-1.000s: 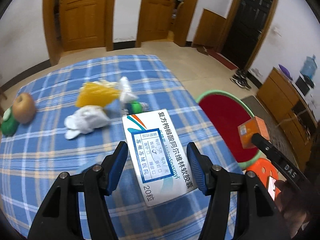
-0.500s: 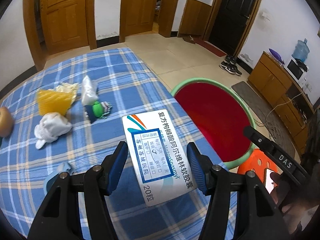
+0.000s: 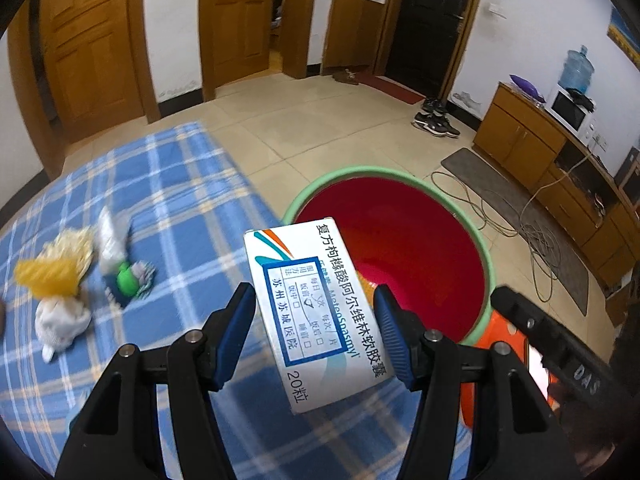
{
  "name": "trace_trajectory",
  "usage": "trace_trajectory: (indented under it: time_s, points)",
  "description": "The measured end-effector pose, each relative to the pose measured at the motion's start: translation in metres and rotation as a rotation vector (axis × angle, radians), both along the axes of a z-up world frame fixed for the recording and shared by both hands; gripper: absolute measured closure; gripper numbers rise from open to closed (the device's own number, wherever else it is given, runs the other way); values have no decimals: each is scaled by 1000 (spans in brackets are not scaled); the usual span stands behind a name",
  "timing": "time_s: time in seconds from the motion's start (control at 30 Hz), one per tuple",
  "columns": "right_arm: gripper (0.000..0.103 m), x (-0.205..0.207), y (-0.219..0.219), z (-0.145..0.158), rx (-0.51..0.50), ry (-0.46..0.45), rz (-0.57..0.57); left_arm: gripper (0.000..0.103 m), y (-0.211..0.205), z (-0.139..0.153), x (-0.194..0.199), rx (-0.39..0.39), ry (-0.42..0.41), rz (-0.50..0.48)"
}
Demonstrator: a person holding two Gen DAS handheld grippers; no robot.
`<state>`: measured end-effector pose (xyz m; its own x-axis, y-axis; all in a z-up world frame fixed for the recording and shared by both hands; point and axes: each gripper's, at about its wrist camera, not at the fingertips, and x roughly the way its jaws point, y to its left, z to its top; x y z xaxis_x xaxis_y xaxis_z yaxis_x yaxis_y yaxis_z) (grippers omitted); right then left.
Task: Collect trash
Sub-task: 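Carry the orange box and medicine box over the red bucket and open both tools, then grasp the white sock with the left tool while the right tool returns to the table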
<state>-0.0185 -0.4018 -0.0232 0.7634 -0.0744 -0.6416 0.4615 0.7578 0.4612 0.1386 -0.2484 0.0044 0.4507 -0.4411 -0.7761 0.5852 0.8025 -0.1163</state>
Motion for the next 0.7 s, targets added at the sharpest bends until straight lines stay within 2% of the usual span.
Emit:
trace_trajectory:
  time_s: [0.2,0.33,0.4,0.7]
  points:
    - [47,-4,-6,-4,12,9,-19,41,-34,0,7,8,-13,-63]
    - [47,-7,-8,-4,13,9,-25,30,-47,3,6,17,-27,-76]
    - [47,-8,-9,-4,14,7,-27,30,-50,5,4,17,-32,-79]
    - [47,-10,-7,-1,18,-4,-18,30,-34,5,1,20,-22,-34]
